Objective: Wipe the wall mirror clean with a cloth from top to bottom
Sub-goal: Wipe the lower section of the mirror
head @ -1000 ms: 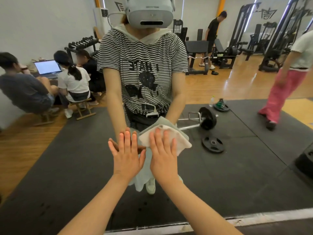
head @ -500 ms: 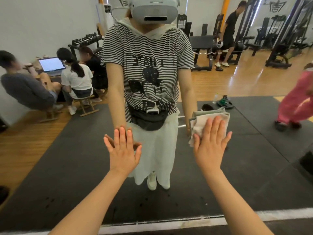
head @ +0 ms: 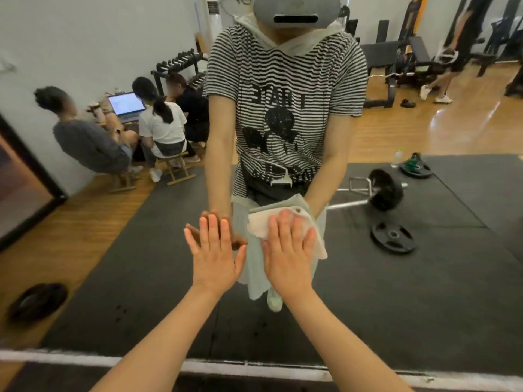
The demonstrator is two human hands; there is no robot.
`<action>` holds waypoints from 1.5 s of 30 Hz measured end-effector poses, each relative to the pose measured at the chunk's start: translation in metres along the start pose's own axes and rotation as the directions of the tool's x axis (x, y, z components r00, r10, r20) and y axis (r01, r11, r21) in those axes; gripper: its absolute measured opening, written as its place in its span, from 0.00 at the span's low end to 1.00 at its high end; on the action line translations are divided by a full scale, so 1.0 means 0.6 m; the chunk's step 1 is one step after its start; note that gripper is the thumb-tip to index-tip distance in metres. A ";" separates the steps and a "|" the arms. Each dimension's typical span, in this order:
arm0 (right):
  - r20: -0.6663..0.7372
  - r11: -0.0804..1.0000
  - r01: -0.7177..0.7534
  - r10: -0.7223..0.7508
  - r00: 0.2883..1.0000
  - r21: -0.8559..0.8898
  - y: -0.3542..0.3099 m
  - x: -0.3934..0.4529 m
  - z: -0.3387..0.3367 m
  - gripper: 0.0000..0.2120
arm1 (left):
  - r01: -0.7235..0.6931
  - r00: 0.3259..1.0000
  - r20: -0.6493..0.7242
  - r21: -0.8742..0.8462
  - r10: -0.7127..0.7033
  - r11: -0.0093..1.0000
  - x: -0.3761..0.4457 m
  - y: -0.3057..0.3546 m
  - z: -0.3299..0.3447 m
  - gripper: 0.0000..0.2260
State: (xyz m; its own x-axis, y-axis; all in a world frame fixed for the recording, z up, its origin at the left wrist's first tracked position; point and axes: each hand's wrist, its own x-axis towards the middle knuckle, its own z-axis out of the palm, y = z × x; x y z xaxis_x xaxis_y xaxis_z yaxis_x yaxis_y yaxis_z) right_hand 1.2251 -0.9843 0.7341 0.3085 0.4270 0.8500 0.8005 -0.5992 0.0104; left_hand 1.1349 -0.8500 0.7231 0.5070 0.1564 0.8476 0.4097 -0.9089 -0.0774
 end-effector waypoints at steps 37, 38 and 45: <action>-0.033 0.859 -0.479 0.492 0.870 0.181 -0.111 0.023 -0.013 0.28 | 0.084 0.991 0.106 -0.033 -0.080 0.996 -0.019 -0.377 -0.173 0.29; -0.035 0.864 -0.473 0.485 0.874 0.176 -0.111 0.023 -0.016 0.28 | 0.104 0.989 0.109 -0.025 -0.101 0.994 -0.016 -0.391 -0.171 0.30; 0.006 0.915 -0.397 0.398 0.917 0.070 -0.068 0.016 -0.034 0.27 | 0.093 0.991 0.089 0.046 -0.097 0.995 -0.016 -0.410 -0.121 0.30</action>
State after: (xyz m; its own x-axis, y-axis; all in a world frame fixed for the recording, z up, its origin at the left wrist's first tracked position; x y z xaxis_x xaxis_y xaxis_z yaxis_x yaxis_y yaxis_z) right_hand 1.1850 -0.9696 0.7522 0.6045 0.1571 0.7810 0.6458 -0.6706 -0.3650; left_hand 0.9743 -0.6559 0.7718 0.5304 0.2778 0.8009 0.4900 -0.8714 -0.0223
